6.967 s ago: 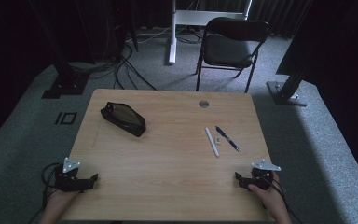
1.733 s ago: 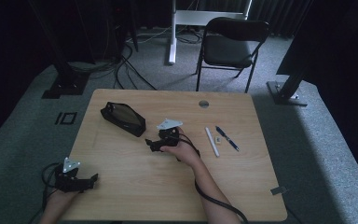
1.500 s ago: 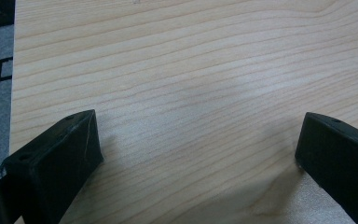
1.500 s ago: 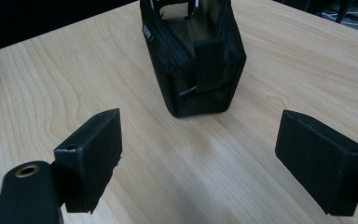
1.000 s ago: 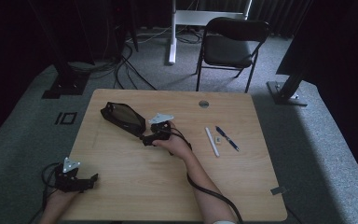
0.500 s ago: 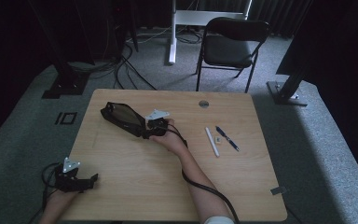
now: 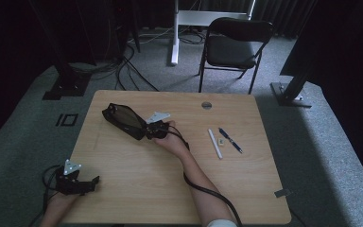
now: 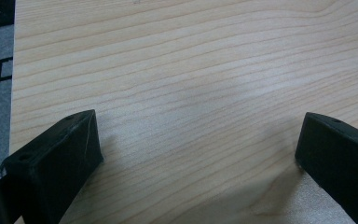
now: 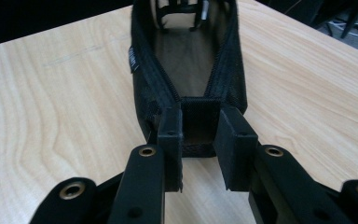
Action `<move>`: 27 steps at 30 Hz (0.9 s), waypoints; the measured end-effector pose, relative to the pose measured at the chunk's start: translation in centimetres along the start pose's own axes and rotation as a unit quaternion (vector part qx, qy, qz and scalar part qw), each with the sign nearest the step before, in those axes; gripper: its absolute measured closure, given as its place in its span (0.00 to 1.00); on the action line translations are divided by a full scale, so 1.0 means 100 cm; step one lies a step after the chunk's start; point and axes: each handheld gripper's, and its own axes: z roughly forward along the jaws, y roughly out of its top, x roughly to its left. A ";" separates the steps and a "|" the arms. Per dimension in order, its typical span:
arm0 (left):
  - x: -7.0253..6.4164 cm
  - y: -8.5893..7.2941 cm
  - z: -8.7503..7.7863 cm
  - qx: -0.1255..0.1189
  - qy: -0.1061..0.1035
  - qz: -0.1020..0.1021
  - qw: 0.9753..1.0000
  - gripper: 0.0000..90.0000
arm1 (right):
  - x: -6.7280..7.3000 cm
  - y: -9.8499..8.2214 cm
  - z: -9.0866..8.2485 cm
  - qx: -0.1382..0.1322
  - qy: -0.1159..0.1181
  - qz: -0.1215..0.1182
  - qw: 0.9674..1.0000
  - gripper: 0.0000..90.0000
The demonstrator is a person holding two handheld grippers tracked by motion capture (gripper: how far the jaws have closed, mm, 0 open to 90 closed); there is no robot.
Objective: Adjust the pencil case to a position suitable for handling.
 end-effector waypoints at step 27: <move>0.000 0.000 0.000 0.000 0.000 0.000 1.000 0.00 | -0.001 -0.028 -0.036 -0.017 0.010 0.041 0.999 0.81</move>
